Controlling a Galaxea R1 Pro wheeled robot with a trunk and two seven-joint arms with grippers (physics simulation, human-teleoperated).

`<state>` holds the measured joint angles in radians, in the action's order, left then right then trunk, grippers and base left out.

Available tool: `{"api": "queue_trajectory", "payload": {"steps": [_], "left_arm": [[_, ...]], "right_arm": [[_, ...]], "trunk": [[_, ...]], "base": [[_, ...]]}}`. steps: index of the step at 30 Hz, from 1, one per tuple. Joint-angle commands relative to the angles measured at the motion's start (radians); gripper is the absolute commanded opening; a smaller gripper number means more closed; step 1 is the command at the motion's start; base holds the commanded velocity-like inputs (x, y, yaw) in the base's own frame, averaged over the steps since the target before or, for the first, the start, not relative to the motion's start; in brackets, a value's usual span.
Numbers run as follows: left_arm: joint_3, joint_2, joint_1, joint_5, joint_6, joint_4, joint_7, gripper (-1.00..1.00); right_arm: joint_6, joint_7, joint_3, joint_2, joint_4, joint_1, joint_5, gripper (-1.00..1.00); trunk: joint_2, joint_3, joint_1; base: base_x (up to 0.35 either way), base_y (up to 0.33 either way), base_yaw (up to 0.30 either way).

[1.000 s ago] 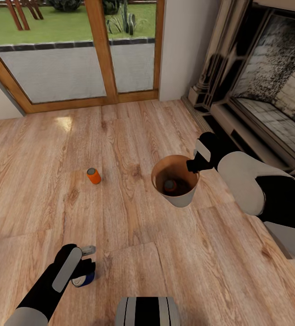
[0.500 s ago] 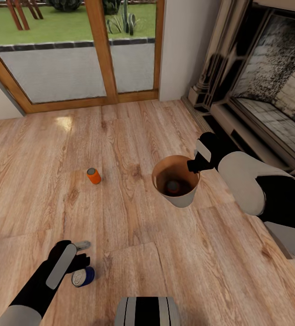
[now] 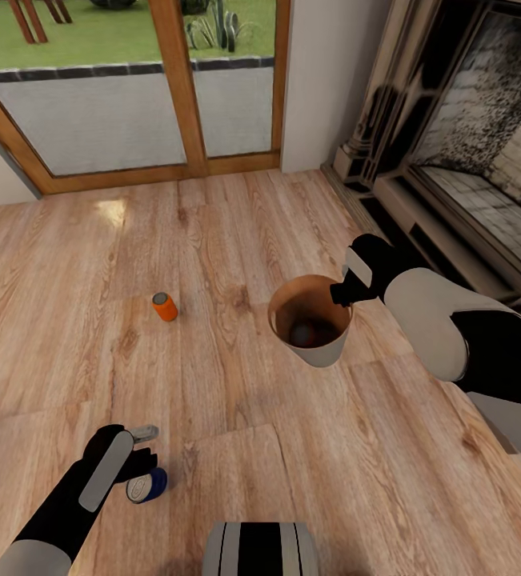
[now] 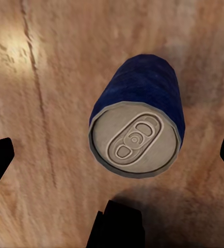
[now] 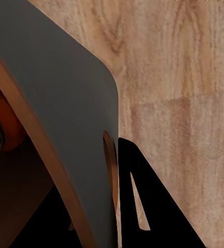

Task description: Put the three can of soda from the living room inside the tash can in the kitchen.

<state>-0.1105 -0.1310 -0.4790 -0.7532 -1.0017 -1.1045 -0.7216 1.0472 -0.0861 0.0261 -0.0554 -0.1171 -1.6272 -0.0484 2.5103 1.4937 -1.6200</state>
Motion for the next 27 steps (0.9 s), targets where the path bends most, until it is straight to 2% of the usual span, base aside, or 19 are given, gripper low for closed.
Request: {"api": "queue_trajectory", "payload": {"steps": [1,12,27], "left_arm": [[0.000,0.000,0.000,0.000,0.000,0.000,0.000,1.00],[-0.001,0.004,0.002,0.000,0.001,0.004,0.001,1.00],[-0.001,0.006,0.002,0.000,0.002,0.002,0.002,1.00]], "right_arm": [[0.000,0.003,-0.006,0.000,0.000,0.000,0.011,-1.00],[0.000,0.003,-0.005,0.001,-0.001,0.001,0.010,-1.00],[0.000,0.003,-0.005,0.002,-0.001,0.001,0.009,-1.00]], "trunk": [[0.000,0.000,0.000],[0.000,0.000,0.000],[0.004,0.058,-0.007]], "base": [[0.000,0.000,0.000],[0.000,0.000,0.000],[0.000,0.000,0.000]]}}
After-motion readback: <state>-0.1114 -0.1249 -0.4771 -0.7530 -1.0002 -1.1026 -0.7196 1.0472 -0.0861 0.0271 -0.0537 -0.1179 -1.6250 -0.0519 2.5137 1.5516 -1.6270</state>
